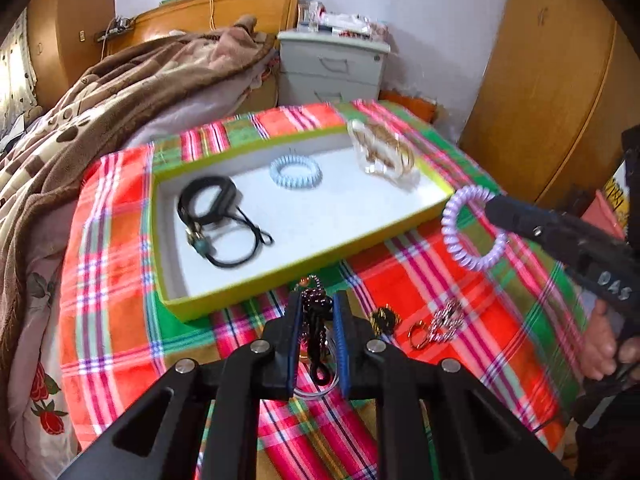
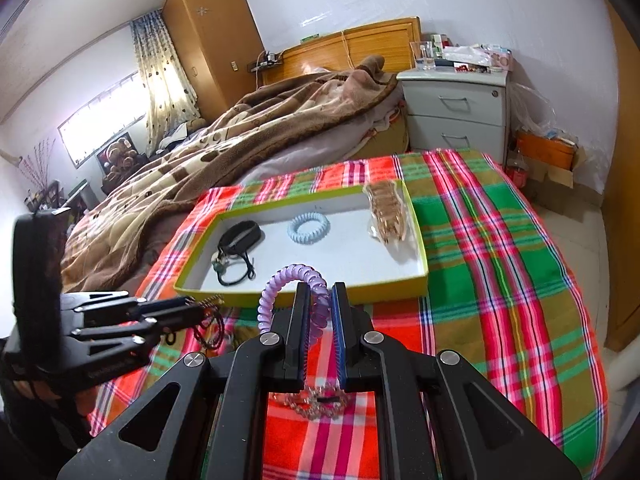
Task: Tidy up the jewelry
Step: 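Lift the dark beaded necklace with the left tool while the right tool carries the lavender hair tie, then lower both held items into the yellow box and open both tools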
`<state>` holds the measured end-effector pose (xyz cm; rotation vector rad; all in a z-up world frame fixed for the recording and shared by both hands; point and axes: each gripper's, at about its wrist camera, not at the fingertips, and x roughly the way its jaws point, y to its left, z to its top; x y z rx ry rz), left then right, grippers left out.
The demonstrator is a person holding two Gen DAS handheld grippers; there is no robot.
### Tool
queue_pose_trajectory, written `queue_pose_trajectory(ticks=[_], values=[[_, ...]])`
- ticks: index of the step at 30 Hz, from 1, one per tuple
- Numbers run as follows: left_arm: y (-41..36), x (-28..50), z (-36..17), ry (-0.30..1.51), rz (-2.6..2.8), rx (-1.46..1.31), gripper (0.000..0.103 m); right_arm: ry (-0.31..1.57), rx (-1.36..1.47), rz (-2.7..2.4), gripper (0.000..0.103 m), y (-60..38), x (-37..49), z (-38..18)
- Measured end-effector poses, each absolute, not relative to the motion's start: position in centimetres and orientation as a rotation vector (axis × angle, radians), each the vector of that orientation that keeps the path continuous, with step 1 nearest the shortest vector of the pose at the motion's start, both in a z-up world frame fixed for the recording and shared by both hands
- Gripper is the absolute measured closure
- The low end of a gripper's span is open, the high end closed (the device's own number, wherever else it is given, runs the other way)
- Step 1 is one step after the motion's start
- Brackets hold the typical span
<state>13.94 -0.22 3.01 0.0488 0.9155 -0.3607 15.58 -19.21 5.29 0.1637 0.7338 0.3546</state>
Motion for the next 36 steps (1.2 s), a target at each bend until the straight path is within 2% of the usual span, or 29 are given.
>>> queue_pose_trajectory(ticks=[13, 24, 36], values=[[3.6, 17.2, 7.2, 0.818, -0.328, -0.039, 0.087, 0.737, 0.126, 0.396, 0.092, -16.0, 21.5, 6.9], [4.8, 19.9, 3.6, 0.889, -0.277, -0.051, 0.087, 0.880, 0.144, 0.400, 0.092, -12.9, 29.0, 3.2], [4.5, 21.4, 0.7, 0.941, -0.247, -0.026, 0.086, 0.963, 0.073, 0.404, 0.092, -10.3, 32.2, 0.1]])
